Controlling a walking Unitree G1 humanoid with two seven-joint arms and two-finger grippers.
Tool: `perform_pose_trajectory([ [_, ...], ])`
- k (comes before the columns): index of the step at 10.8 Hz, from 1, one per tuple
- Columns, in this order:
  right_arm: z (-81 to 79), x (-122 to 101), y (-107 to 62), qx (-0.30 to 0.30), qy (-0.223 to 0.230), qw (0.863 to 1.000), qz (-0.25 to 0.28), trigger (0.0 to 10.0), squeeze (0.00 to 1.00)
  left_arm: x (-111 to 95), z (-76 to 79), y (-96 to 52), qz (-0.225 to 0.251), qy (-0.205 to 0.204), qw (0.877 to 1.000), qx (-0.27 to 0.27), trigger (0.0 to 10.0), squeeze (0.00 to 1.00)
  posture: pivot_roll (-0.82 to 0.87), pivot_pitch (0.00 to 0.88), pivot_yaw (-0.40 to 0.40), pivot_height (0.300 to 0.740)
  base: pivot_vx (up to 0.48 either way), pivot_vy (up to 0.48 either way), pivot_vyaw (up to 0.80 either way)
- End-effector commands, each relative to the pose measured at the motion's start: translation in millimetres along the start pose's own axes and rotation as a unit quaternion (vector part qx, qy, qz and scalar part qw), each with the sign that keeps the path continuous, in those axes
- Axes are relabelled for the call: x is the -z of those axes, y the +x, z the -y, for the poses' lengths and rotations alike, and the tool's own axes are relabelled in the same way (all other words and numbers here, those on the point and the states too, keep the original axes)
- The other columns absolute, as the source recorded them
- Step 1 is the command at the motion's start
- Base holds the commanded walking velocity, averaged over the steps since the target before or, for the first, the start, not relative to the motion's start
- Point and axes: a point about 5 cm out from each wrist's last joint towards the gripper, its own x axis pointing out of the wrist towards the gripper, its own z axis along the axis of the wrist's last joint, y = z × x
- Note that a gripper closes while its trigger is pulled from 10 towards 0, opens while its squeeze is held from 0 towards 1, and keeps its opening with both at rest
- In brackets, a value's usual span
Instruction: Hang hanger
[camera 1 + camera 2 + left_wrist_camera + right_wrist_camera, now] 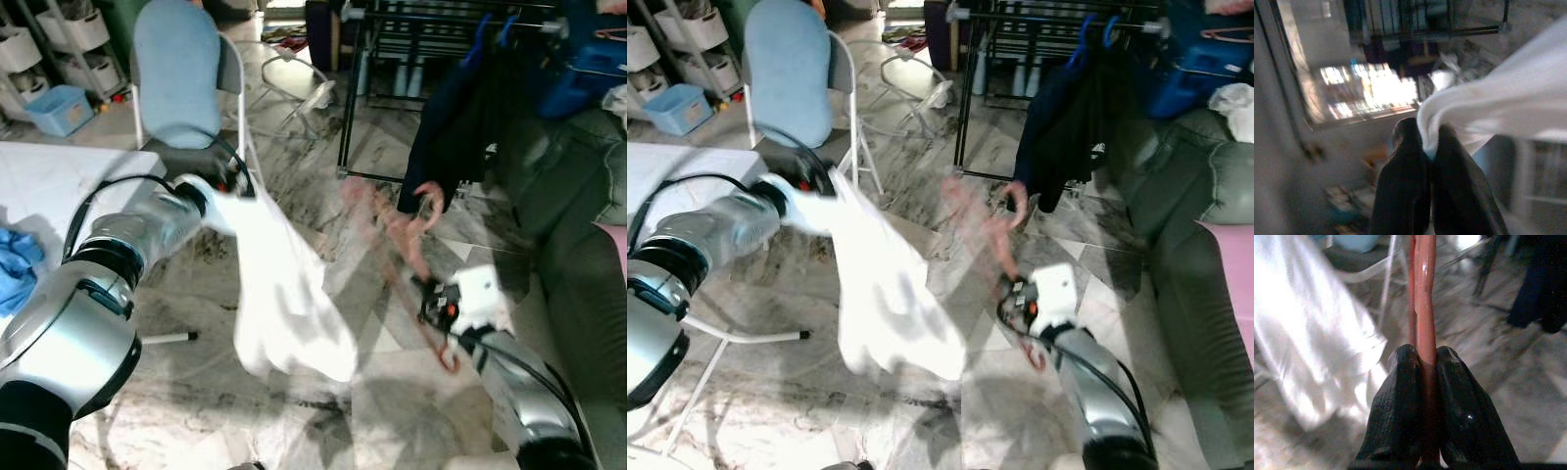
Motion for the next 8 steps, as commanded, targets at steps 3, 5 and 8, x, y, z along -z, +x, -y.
perform_pose_trajectory([
  [3,-15.2,-1.2,-5.9,-0.068,0.014,0.998,-0.007,10.0,0.00,-4.1,3.8,3.3,-0.016,-0.140,0.990,0.014,10.0,0.00,-0.06,0.100,0.053,0.740,0.000,0.000,0.00],
  [5,-22.8,1.8,-11.4,-0.099,0.010,0.995,-0.017,10.0,0.00,-5.3,7.0,4.4,-0.021,-0.188,0.980,0.052,10.0,0.00,-0.06,0.103,0.058,0.740,0.000,0.000,0.00],
  [8,-22.9,-10.4,-9.6,-0.097,0.015,0.995,0.006,10.0,0.00,-9.3,28.9,4.2,-0.049,-0.267,0.952,0.143,10.0,0.00,-0.07,0.102,0.076,0.740,0.000,0.000,0.00],
])
